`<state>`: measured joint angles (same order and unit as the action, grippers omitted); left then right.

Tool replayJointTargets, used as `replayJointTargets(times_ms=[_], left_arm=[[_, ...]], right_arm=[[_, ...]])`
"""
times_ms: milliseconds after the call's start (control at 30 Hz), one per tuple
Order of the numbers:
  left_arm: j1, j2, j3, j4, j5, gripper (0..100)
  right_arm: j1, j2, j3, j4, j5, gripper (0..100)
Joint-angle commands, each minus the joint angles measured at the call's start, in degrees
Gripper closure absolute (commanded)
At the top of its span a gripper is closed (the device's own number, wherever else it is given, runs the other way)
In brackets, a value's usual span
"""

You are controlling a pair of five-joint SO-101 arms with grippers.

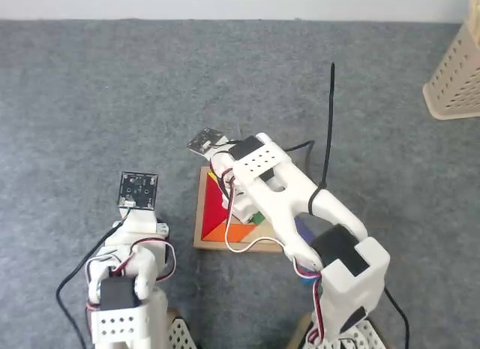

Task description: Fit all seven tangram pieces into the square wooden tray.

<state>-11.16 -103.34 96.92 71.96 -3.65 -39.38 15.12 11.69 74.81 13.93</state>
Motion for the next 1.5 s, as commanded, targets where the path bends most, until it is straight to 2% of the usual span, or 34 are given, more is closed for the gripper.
replayJointTargets(times_ms=[0,300,367,533,667,867,1067,1267,1467], left_arm=[[0.0,-1.1,-0.4,0.4,-0.3,99],[0.0,-1.1,-0.4,0.4,-0.3,99],[0.0,-1.1,-0.4,0.4,-0.3,99],[0.0,-1.1,-0.4,0.4,-0.3,99],[0.0,-1.1,-0.4,0.4,-0.3,99],[0.0,-1.1,-0.4,0.4,-0.3,99],[0.0,-1.1,-0.4,0.4,-0.3,99],[0.0,-1.1,-0.4,0.4,-0.3,99],[0.0,-1.1,-0.4,0.4,-0.3,99]], right_arm=[[-0.2,-5.0,-2.4,1.5,-0.5,79.6],[1.5,-15.6,6.8,-3.0,-0.4,79.7],[1.9,-14.8,8.0,-4.2,-0.4,80.5],[2.0,-9.2,8.0,-7.3,-0.5,91.8],[1.9,-5.3,8.0,-9.4,-0.2,93.1],[1.7,-4.9,7.9,-9.6,-0.5,93.6],[2.4,-16.7,7.6,-4.6,-0.4,93.6],[10.0,-27.3,9.1,7.4,4.8,93.6],[16.1,-33.0,23.6,2.7,10.1,93.7]])
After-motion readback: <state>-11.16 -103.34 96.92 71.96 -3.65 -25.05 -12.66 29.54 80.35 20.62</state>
